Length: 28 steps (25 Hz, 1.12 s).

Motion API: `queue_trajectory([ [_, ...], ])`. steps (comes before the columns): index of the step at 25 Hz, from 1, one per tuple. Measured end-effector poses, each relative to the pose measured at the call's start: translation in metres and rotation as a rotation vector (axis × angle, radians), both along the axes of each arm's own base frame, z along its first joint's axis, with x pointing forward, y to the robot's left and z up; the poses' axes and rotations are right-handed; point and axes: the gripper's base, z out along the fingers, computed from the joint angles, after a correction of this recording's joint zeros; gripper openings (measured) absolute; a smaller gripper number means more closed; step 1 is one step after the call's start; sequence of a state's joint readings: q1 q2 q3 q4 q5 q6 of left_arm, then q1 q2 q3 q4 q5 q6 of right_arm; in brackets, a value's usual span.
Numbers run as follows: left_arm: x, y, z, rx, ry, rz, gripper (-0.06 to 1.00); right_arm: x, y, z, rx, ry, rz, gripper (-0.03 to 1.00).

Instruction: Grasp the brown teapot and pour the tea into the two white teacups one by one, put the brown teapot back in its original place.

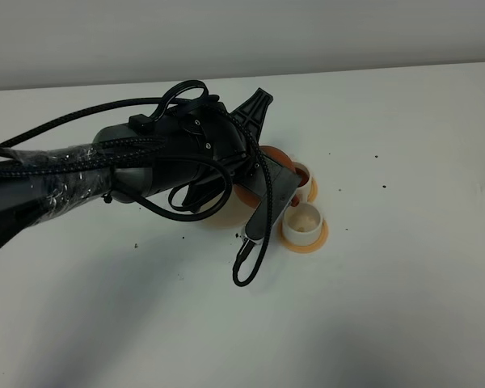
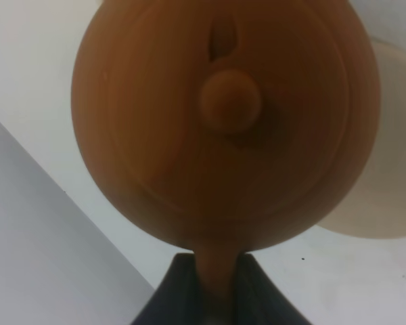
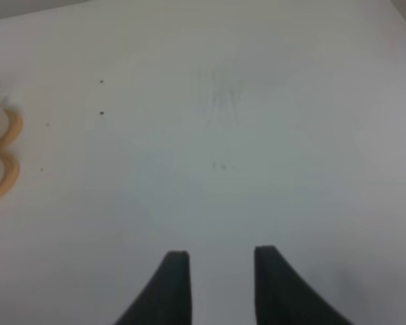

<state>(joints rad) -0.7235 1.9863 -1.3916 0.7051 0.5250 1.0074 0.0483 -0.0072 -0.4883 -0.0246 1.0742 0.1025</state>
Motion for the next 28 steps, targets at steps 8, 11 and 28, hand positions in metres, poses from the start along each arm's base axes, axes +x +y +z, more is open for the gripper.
queue_trajectory([
  [8, 0.0001, -0.0010, 0.0021, 0.061, -0.039, -0.043, 0.12, 0.0000, 0.0000, 0.0000, 0.000, 0.000, 0.000, 0.24],
  [11, 0.0004, -0.0017, 0.0030, 0.078, -0.055, -0.059, 0.12, 0.0000, 0.0000, 0.0000, 0.000, 0.000, 0.000, 0.24],
  [28, -0.0003, -0.0072, 0.0053, 0.107, -0.094, -0.127, 0.12, 0.0000, 0.0000, 0.0000, 0.000, 0.000, 0.000, 0.24],
])
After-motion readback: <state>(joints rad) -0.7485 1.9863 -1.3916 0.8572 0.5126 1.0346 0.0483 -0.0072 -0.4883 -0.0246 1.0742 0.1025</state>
